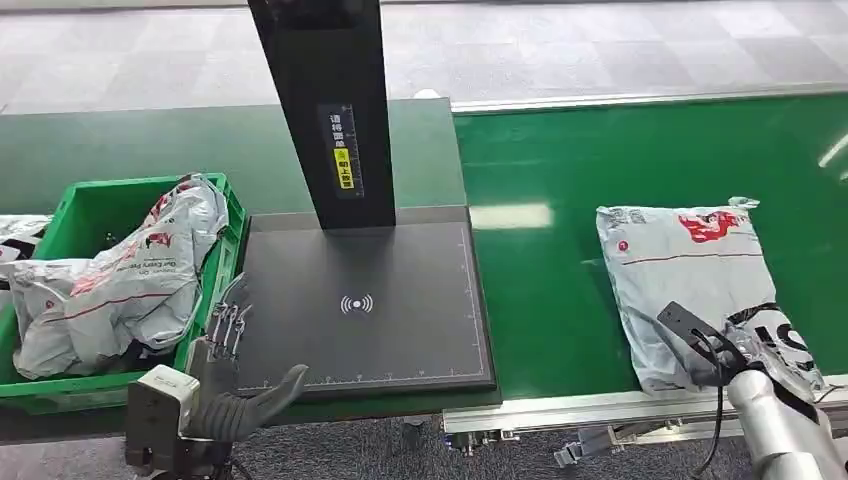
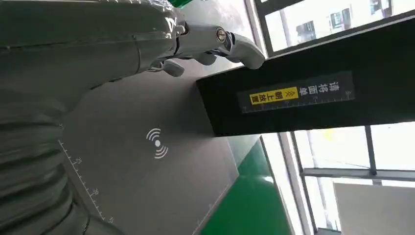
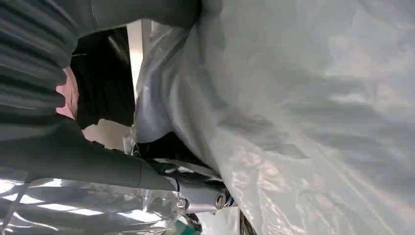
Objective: Moved the parcel from conveyor to table for the left to box.
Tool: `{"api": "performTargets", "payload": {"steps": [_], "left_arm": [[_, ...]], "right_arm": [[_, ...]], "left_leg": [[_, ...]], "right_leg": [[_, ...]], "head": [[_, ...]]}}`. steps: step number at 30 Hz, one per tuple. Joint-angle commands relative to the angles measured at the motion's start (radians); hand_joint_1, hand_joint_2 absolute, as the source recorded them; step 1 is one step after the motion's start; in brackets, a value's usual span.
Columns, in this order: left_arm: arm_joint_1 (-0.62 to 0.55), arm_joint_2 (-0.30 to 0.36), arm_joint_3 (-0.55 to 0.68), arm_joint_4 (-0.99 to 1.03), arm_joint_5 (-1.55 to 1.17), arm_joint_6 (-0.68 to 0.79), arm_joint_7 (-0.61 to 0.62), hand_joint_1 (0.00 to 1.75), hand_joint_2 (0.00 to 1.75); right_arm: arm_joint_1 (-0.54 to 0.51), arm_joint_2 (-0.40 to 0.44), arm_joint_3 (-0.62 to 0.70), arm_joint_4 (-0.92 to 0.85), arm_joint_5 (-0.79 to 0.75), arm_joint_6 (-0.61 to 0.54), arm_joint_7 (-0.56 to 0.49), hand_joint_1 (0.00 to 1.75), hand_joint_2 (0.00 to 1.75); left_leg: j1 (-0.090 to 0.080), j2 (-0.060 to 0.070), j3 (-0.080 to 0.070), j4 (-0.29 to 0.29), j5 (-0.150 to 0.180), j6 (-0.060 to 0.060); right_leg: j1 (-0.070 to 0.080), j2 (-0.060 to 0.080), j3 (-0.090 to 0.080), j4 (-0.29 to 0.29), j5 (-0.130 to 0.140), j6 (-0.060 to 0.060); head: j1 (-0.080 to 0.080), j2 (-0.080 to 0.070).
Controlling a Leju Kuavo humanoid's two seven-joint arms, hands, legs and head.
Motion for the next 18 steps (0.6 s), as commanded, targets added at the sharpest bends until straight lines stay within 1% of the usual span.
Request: {"api": "performTargets", "payload": {"steps": [1, 2, 3, 6, 11, 12, 13, 15, 16, 17, 18], "left_arm": [[0.002, 0.023, 0.006, 0.023, -0.004, 0.008, 0.005, 0.00, 1.75], [0.003, 0.023, 0.006, 0.021, -0.006, 0.011, 0.001, 0.00, 1.75], [0.004, 0.023, 0.007, 0.021, -0.007, 0.013, 0.000, 0.00, 1.75], [0.004, 0.023, 0.006, 0.018, -0.008, 0.013, -0.003, 0.00, 1.75], [0.003, 0.024, 0.007, 0.021, -0.007, 0.020, -0.004, 0.00, 1.75], [0.005, 0.023, 0.007, 0.019, -0.006, 0.021, -0.004, 0.00, 1.75], [0.006, 0.023, 0.008, 0.019, -0.006, 0.022, -0.004, 0.00, 1.75], [0.021, 0.019, 0.011, 0.001, -0.009, 0.033, -0.005, 0.00, 1.75], [0.024, 0.019, 0.011, -0.001, -0.009, 0.034, -0.005, 0.00, 1.75], [0.033, 0.017, 0.011, -0.013, -0.013, 0.041, -0.005, 0.00, 1.75], [0.037, 0.016, 0.011, -0.018, -0.014, 0.044, -0.005, 0.00, 1.75]], "right_arm": [[-0.022, 0.067, 0.067, 0.011, -0.009, 0.003, 0.002, 1.73, 1.75], [-0.032, 0.066, 0.081, 0.023, -0.017, -0.014, 0.002, 1.61, 1.75], [-0.038, 0.066, 0.087, 0.026, -0.020, -0.019, 0.003, 1.55, 1.75], [-0.045, 0.063, 0.101, 0.029, -0.030, -0.031, 0.005, 1.54, 1.75], [-0.061, 0.053, 0.112, 0.036, -0.051, -0.051, -0.004, 1.66, 1.75], [-0.066, 0.056, 0.109, 0.031, -0.056, -0.071, -0.008, 1.75, 1.75], [-0.072, 0.059, 0.111, 0.030, -0.056, -0.070, -0.008, 1.75, 1.75], [-0.082, 0.078, 0.093, 0.007, -0.073, -0.160, -0.025, 1.75, 1.75], [-0.085, 0.081, 0.095, 0.005, -0.073, -0.159, -0.025, 1.75, 1.75], [-0.082, 0.096, 0.076, -0.029, -0.088, -0.223, -0.039, 1.75, 1.75], [-0.080, 0.105, 0.063, -0.048, -0.100, -0.259, -0.053, 1.75, 1.75]], "left_leg": [[0.002, 0.004, 0.003, -0.003, 0.001, -0.002], [0.001, 0.003, 0.003, -0.002, 0.000, -0.001], [0.002, 0.004, 0.004, -0.002, 0.000, -0.001], [0.001, 0.003, 0.004, -0.002, 0.000, -0.001], [0.001, 0.003, 0.004, -0.002, 0.000, -0.001], [0.001, 0.003, 0.004, -0.003, 0.001, -0.002], [0.001, 0.004, 0.005, -0.004, 0.001, -0.002], [0.001, 0.005, 0.004, -0.003, 0.001, -0.002], [0.001, 0.004, 0.003, -0.001, 0.000, -0.001], [0.001, 0.006, 0.004, -0.002, 0.000, -0.001], [0.001, 0.006, 0.004, -0.002, 0.000, -0.002]], "right_leg": [[0.002, 0.004, 0.002, -0.004, 0.002, -0.003], [0.001, 0.003, 0.002, -0.002, 0.001, -0.002], [0.002, 0.005, 0.003, -0.003, 0.002, -0.002], [0.002, 0.004, 0.003, -0.003, 0.002, -0.003], [0.001, 0.003, 0.003, -0.002, 0.002, -0.003], [0.001, 0.004, 0.004, -0.003, 0.002, -0.003], [0.002, 0.005, 0.004, -0.004, 0.003, -0.004], [0.001, 0.005, 0.003, -0.003, 0.002, -0.003], [0.001, 0.005, 0.002, -0.001, 0.001, -0.002], [0.001, 0.006, 0.002, -0.002, 0.002, -0.003], [0.001, 0.006, 0.002, -0.002, 0.002, -0.003]], "head": [[0.000, 0.000], [0.000, 0.000], [0.000, 0.000], [0.000, 0.000], [0.000, 0.000], [0.000, 0.000], [0.000, 0.000], [0.000, 0.000], [0.000, 0.000], [0.000, 0.000], [0.000, 0.000]]}}
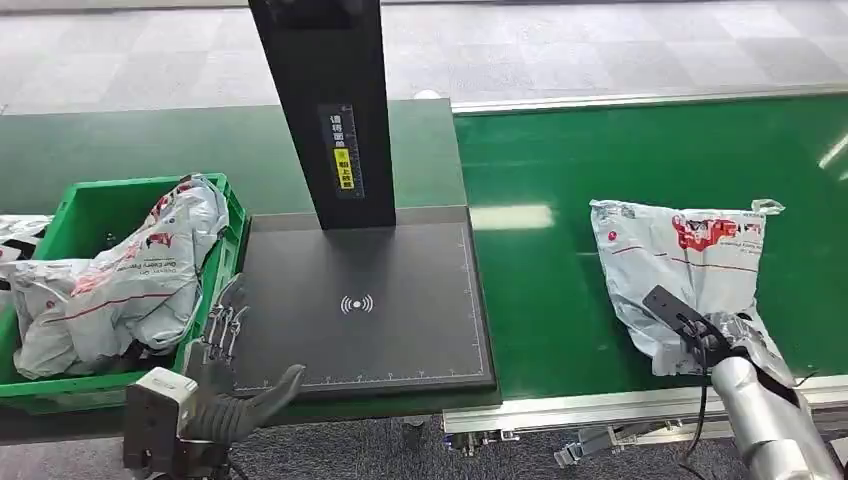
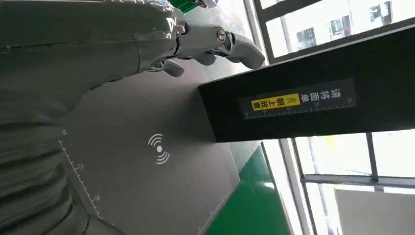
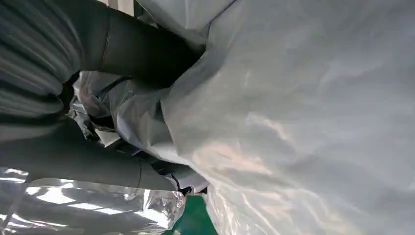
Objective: Moved the parcel from conveyor to table for the left to box.
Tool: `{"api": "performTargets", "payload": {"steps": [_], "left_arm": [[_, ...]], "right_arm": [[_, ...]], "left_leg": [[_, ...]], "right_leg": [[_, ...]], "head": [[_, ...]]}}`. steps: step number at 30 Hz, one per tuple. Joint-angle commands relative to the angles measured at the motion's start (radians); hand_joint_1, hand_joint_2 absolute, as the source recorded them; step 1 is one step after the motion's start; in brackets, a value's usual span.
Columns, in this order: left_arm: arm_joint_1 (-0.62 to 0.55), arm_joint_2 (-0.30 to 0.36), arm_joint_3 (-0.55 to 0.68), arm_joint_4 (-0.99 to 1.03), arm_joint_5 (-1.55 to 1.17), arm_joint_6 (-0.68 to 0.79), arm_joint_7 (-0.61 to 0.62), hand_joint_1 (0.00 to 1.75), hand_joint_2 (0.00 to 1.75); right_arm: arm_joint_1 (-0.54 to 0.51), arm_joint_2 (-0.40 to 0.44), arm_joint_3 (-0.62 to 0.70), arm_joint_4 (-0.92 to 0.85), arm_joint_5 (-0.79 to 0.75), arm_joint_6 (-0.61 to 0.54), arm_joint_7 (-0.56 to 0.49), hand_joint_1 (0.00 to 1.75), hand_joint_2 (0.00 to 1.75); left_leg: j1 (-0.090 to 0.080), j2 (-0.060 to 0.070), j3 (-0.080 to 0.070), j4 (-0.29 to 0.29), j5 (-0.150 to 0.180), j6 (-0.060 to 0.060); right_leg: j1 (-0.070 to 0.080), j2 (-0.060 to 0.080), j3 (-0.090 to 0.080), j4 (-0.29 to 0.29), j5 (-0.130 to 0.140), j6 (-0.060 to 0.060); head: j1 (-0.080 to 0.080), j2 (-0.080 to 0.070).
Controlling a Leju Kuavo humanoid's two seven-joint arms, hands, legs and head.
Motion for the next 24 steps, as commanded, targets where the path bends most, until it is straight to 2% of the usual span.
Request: {"api": "performTargets", "payload": {"steps": [1, 3, 8, 9, 12, 14, 17, 20, 21, 23, 24], "left_arm": [[0.033, 0.012, 0.009, -0.020, -0.006, 0.022, 0.001, 0.00, 1.75], [0.034, 0.013, 0.003, -0.023, -0.011, 0.029, -0.007, 0.00, 1.75], [0.020, 0.016, -0.008, -0.004, -0.006, 0.039, -0.022, 0.00, 1.75], [0.015, 0.018, -0.012, 0.001, -0.003, 0.043, -0.029, 0.00, 1.75], [0.000, 0.022, -0.015, 0.014, 0.004, 0.048, -0.039, 0.00, 1.75], [-0.010, 0.023, -0.015, 0.026, 0.010, 0.046, -0.045, 0.00, 1.75], [-0.006, 0.028, -0.018, 0.034, 0.014, 0.047, -0.056, 0.00, 1.75], [0.007, 0.038, -0.023, 0.037, 0.019, 0.058, -0.074, 0.00, 1.75], [0.013, 0.037, -0.017, 0.033, 0.022, 0.071, -0.082, 0.00, 1.75], [0.014, 0.039, -0.014, 0.029, 0.026, 0.080, -0.089, 0.00, 1.75], [0.012, 0.034, -0.007, 0.027, 0.030, 0.087, -0.091, 0.00, 1.75]], "right_arm": [[-0.040, 0.105, -0.027, -0.051, -0.064, -0.205, -0.065, 1.75, 1.75], [0.002, 0.123, -0.079, -0.164, -0.119, -0.303, -0.116, 1.75, 1.75], [0.084, 0.136, -0.147, -0.318, -0.243, -0.387, -0.221, 1.75, 1.75], [0.105, 0.148, -0.166, -0.368, -0.285, -0.426, -0.275, 1.75, 1.75], [0.104, 0.173, -0.168, -0.446, -0.350, -0.465, -0.361, 1.75, 1.75], [0.117, 0.176, -0.149, -0.497, -0.373, -0.472, -0.372, 1.75, 1.75], [0.169, 0.187, -0.108, -0.598, -0.406, -0.478, -0.397, 1.75, 1.75], [0.236, 0.208, -0.014, -0.717, -0.416, -0.437, -0.428, 1.75, 1.75], [0.239, 0.216, 0.061, -0.749, -0.410, -0.384, -0.443, 1.75, 1.75], [0.227, 0.244, 0.120, -0.764, -0.393, -0.390, -0.416, 1.75, 1.75], [0.210, 0.236, 0.190, -0.768, -0.423, -0.333, -0.414, 1.75, 1.75]], "left_leg": [[0.001, 0.005, 0.001, -0.001, 0.000, -0.001], [0.001, 0.007, 0.002, -0.002, 0.000, -0.002], [0.001, 0.001, 0.001, -0.002, 0.000, -0.002], [0.001, 0.000, 0.002, -0.004, 0.000, -0.002], [0.001, 0.001, 0.000, -0.002, 0.000, -0.002], [0.001, 0.003, 0.001, -0.003, 0.000, -0.002], [0.001, 0.002, 0.000, -0.003, 0.001, -0.002], [0.001, 0.000, 0.000, -0.002, 0.000, -0.002], [0.001, 0.001, 0.001, -0.003, 0.000, -0.002], [0.001, 0.004, 0.001, -0.004, 0.000, -0.002], [0.002, 0.008, 0.003, -0.005, -0.001, -0.003]], "right_leg": [[0.001, 0.005, -0.001, -0.001, 0.001, -0.002], [0.001, 0.008, -0.001, -0.002, 0.002, -0.003], [0.001, 0.001, 0.000, -0.002, 0.000, -0.003], [0.002, 0.001, 0.001, -0.004, 0.000, -0.004], [0.001, 0.002, -0.001, -0.002, 0.000, -0.003], [0.001, 0.004, -0.001, -0.002, 0.001, -0.004], [0.001, 0.002, -0.001, -0.002, 0.001, -0.004], [0.001, 0.000, -0.001, -0.002, 0.000, -0.003], [0.001, 0.001, -0.001, -0.002, 0.000, -0.003], [0.001, 0.005, -0.001, -0.003, 0.000, -0.004], [0.002, 0.008, -0.001, -0.004, 0.001, -0.005]], "head": [[0.000, 0.000], [0.000, 0.000], [0.000, 0.000], [0.000, 0.000], [0.000, 0.000], [0.000, 0.000], [0.000, 0.000], [0.000, 0.000], [0.000, 0.000], [0.000, 0.000], [0.000, 0.000]]}}
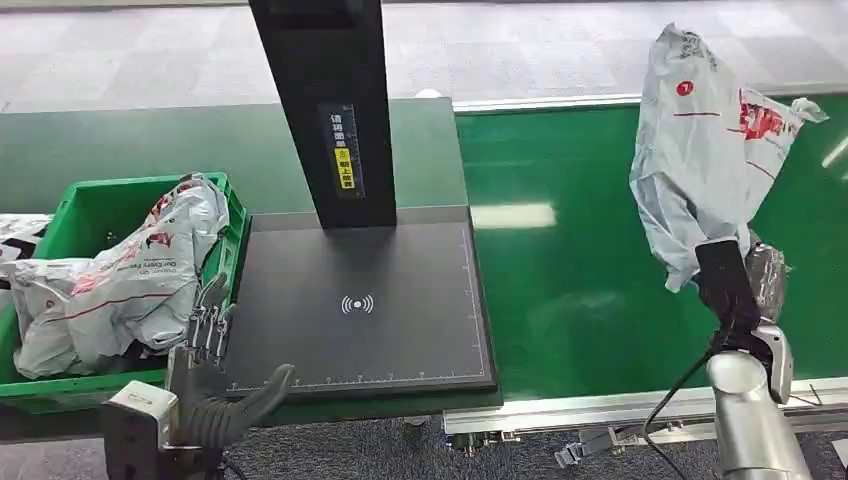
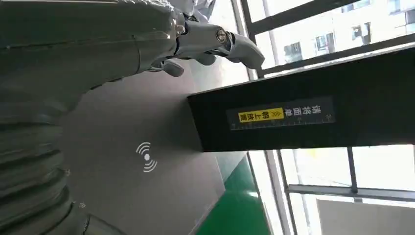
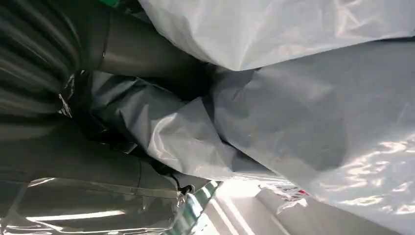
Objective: Moved the parcel from conveyor to table for the left to box.
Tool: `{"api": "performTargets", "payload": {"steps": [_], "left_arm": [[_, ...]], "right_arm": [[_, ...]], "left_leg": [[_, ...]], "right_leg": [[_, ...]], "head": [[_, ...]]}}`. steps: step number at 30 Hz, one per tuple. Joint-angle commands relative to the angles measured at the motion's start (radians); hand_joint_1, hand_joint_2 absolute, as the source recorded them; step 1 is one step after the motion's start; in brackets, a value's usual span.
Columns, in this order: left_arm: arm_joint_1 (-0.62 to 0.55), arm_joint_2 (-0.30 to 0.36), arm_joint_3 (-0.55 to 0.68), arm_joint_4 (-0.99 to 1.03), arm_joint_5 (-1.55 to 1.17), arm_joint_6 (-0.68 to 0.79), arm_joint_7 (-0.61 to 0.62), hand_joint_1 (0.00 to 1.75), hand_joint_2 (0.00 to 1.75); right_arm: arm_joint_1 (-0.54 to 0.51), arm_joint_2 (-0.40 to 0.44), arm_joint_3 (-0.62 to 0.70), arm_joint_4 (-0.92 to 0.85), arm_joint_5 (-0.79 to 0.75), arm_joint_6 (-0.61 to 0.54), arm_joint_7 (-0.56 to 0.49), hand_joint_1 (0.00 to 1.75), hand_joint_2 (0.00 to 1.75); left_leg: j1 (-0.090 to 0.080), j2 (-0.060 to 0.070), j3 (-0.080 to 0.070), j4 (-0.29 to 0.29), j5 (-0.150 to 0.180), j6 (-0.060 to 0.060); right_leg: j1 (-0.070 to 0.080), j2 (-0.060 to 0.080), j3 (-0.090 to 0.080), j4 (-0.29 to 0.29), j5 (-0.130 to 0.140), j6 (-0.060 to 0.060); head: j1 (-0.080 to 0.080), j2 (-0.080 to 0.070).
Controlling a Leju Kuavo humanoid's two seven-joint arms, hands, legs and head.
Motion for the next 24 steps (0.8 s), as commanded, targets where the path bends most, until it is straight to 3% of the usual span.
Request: {"api": "performTargets", "payload": {"steps": [1, 3, 4, 8, 10, 18, 24], "left_arm": [[-0.013, 0.024, 0.007, 0.043, 0.024, 0.038, -0.028, 0.00, 1.75], [-0.029, 0.017, 0.017, 0.044, 0.028, 0.024, -0.023, 0.00, 1.75], [-0.043, 0.016, 0.021, 0.046, 0.031, 0.016, -0.022, 0.00, 1.75], [-0.047, 0.018, 0.020, 0.050, 0.032, 0.012, -0.016, 0.00, 1.75], [-0.048, 0.027, 0.012, 0.053, 0.037, 0.017, -0.017, 0.00, 1.75], [-0.036, 0.034, -0.012, 0.063, 0.047, 0.033, -0.023, 0.00, 1.75], [-0.047, 0.027, -0.015, 0.042, 0.037, 0.032, -0.001, 0.00, 1.75]], "right_arm": [[0.017, 0.123, 0.335, -0.241, -0.013, 0.162, 0.003, 1.75, 1.75], [0.003, 0.133, 0.422, -0.264, -0.029, 0.195, 0.053, 1.75, 1.75], [0.012, 0.119, 0.509, -0.290, -0.097, 0.305, 0.066, 1.75, 1.75], [0.028, 0.098, 0.659, -0.305, -0.161, 0.368, 0.083, 1.75, 1.75], [-0.038, 0.066, 0.755, -0.268, -0.240, 0.409, 0.088, 1.75, 1.75], [-0.087, 0.035, 0.849, -0.266, -0.363, 0.485, 0.090, 1.75, 1.75], [-0.243, 0.080, 0.907, -0.089, -0.381, 0.503, 0.164, 1.75, 1.75]], "left_leg": [[0.002, 0.010, 0.007, -0.005, -0.001, -0.003], [0.001, 0.013, 0.005, -0.003, -0.001, -0.003], [0.001, 0.012, 0.005, -0.003, 0.000, -0.003], [0.002, 0.007, 0.003, -0.002, 0.000, -0.002], [0.002, 0.006, 0.004, -0.003, 0.000, -0.002], [0.001, 0.003, 0.003, -0.001, 0.001, -0.001], [0.001, 0.007, 0.003, -0.002, 0.001, -0.002]], "right_leg": [[0.002, 0.011, 0.002, -0.003, 0.002, -0.005], [0.001, 0.014, -0.001, -0.001, 0.002, -0.004], [0.001, 0.013, -0.001, -0.001, 0.002, -0.005], [0.002, 0.008, 0.000, -0.001, 0.001, -0.003], [0.002, 0.007, 0.001, -0.002, 0.001, -0.003], [0.000, 0.004, 0.001, -0.001, 0.000, -0.002], [0.001, 0.008, 0.000, -0.001, 0.002, -0.003]], "head": [[0.000, 0.000], [-0.001, 0.000], [0.000, 0.000], [0.000, 0.000], [0.000, 0.000], [0.000, 0.000], [0.000, 0.000]]}}
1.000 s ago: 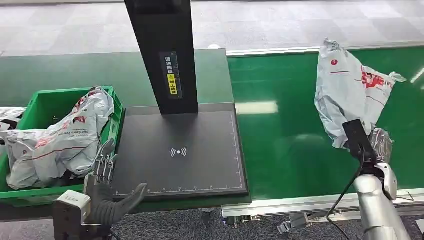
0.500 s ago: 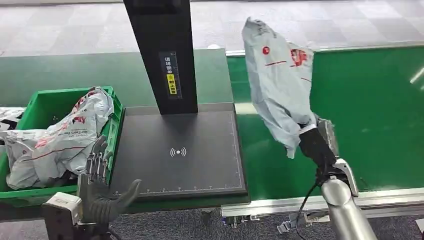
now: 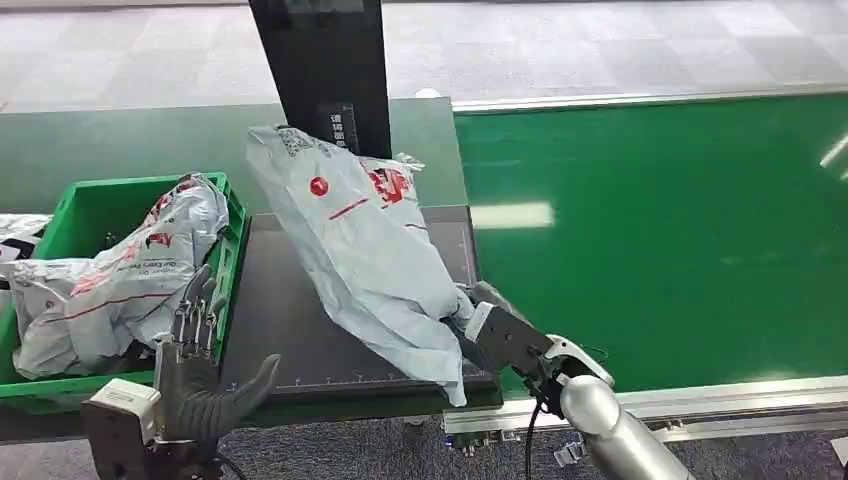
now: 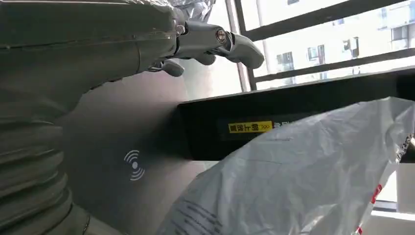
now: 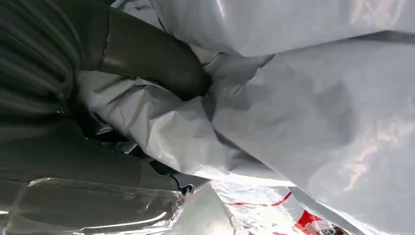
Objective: Moved the parcel from conveyor to table for the left to box.
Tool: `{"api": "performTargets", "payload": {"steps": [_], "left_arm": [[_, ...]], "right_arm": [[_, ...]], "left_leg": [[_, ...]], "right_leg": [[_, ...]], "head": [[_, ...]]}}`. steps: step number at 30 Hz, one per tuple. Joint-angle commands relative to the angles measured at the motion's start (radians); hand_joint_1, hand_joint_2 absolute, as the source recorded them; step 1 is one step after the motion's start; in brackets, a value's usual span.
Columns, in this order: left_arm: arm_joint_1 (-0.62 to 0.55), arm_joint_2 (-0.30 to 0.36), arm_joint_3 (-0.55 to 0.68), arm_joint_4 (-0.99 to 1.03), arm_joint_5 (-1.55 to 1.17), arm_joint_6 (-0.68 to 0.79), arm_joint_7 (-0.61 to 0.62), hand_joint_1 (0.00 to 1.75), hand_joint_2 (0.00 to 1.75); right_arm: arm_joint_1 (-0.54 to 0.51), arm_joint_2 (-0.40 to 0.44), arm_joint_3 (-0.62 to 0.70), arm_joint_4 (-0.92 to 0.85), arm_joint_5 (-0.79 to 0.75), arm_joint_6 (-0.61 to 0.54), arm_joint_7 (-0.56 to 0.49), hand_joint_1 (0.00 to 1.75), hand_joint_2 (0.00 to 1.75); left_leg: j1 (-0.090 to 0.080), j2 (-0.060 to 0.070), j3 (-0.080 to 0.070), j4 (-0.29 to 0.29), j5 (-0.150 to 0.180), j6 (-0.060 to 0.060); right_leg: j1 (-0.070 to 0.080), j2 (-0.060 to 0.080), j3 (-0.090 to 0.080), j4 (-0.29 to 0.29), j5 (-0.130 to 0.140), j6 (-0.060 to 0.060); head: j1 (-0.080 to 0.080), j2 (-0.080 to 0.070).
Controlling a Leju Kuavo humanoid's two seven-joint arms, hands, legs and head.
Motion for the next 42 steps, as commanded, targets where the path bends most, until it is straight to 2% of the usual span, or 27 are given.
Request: {"api": "performTargets", "payload": {"steps": [1, 5, 6, 7, 8, 9, 10, 11, 12, 13, 16, 33, 42], "left_arm": [[-0.027, 0.015, -0.014, 0.036, -0.005, -0.007, 0.028, 0.00, 1.75], [-0.029, 0.010, -0.008, 0.033, -0.010, -0.012, 0.034, 0.00, 1.75], [-0.030, 0.011, -0.007, 0.032, -0.011, -0.013, 0.036, 0.00, 1.75], [-0.028, 0.010, -0.007, 0.032, -0.012, -0.013, 0.038, 0.00, 1.75], [-0.028, 0.010, -0.007, 0.031, -0.013, -0.013, 0.039, 0.00, 1.75], [-0.027, 0.011, -0.007, 0.032, -0.013, -0.013, 0.039, 0.00, 1.75], [-0.028, 0.011, -0.007, 0.034, -0.013, -0.014, 0.039, 0.00, 1.75], [-0.030, 0.011, -0.007, 0.036, -0.014, -0.015, 0.040, 0.00, 1.75], [-0.034, 0.012, -0.008, 0.041, -0.014, -0.018, 0.041, 0.00, 1.75], [-0.038, 0.013, -0.008, 0.044, -0.013, -0.022, 0.041, 0.00, 1.75], [-0.046, 0.006, -0.001, 0.049, -0.013, -0.026, 0.043, 0.00, 1.75], [-0.023, -0.005, 0.013, 0.031, -0.032, -0.016, 0.044, 0.00, 1.75], [-0.028, -0.002, 0.023, 0.019, -0.040, -0.011, 0.036, 0.00, 1.75]], "right_arm": [[-0.230, 0.022, 0.172, 0.243, -0.041, 0.033, 0.085, 1.75, 1.75], [-0.284, 0.047, 0.189, 0.366, -0.041, 0.030, 0.081, 1.75, 1.75], [-0.301, 0.055, 0.195, 0.404, -0.041, 0.027, 0.082, 1.71, 1.75], [-0.311, 0.058, 0.199, 0.424, -0.043, 0.030, 0.087, 1.59, 1.75], [-0.313, 0.058, 0.200, 0.431, -0.044, 0.031, 0.090, 1.57, 1.75], [-0.319, 0.058, 0.204, 0.443, -0.045, 0.040, 0.094, 1.27, 1.75], [-0.321, 0.060, 0.202, 0.453, -0.053, 0.049, 0.097, 1.08, 1.75], [-0.330, 0.057, 0.212, 0.466, -0.053, 0.071, 0.109, 1.06, 1.75], [-0.333, 0.054, 0.216, 0.474, -0.056, 0.085, 0.113, 0.33, 1.75], [-0.337, 0.050, 0.225, 0.478, -0.056, 0.104, 0.114, 0.00, 1.75], [-0.340, 0.053, 0.235, 0.492, -0.061, 0.131, 0.115, 0.00, 1.75], [-0.351, 0.073, 0.211, 0.502, -0.066, 0.117, 0.090, 0.00, 1.75], [-0.303, 0.050, 0.211, 0.445, -0.115, 0.173, 0.066, 0.00, 1.75]], "left_leg": [[0.000, 0.005, 0.002, -0.001, 0.000, -0.001], [0.001, 0.005, 0.003, -0.002, 0.001, -0.001], [0.001, 0.005, 0.004, -0.002, 0.001, -0.001], [0.001, 0.005, 0.004, -0.003, 0.002, -0.001], [0.000, 0.004, 0.003, -0.001, 0.001, -0.001], [0.001, 0.005, 0.003, -0.002, 0.001, -0.001], [0.001, 0.005, 0.004, -0.002, 0.002, -0.001], [0.000, 0.003, 0.002, -0.001, 0.001, -0.001], [0.001, 0.003, 0.003, -0.002, 0.002, -0.001], [0.001, 0.003, 0.003, -0.002, 0.002, -0.001], [0.001, 0.002, 0.003, -0.002, 0.002, -0.001], [0.001, 0.003, 0.002, -0.001, 0.001, -0.001], [0.001, 0.001, 0.002, -0.001, 0.002, -0.001]], "right_leg": [[0.000, 0.005, 0.000, 0.000, 0.001, -0.002], [0.001, 0.005, 0.001, -0.002, 0.003, -0.003], [0.001, 0.005, 0.001, -0.002, 0.003, -0.003], [0.002, 0.006, 0.001, -0.003, 0.004, -0.004], [0.001, 0.004, 0.001, -0.001, 0.002, -0.002], [0.001, 0.005, 0.001, -0.001, 0.002, -0.003], [0.001, 0.005, 0.002, -0.002, 0.003, -0.004], [0.001, 0.003, 0.001, 0.000, 0.002, -0.002], [0.001, 0.003, 0.002, -0.002, 0.002, -0.004], [0.001, 0.004, 0.002, -0.002, 0.003, -0.004], [0.001, 0.003, 0.002, -0.002, 0.003, -0.004], [0.001, 0.003, 0.001, -0.001, 0.002, -0.003], [0.001, 0.001, 0.001, -0.001, 0.002, -0.003]], "head": [[0.000, 0.000], [0.000, 0.000], [0.000, 0.000], [0.000, 0.000], [0.000, 0.000], [0.000, 0.000], [0.000, 0.000], [0.000, 0.000], [0.000, 0.000], [0.000, 0.000], [0.000, 0.000], [0.000, 0.000], [0.000, 0.000]]}}
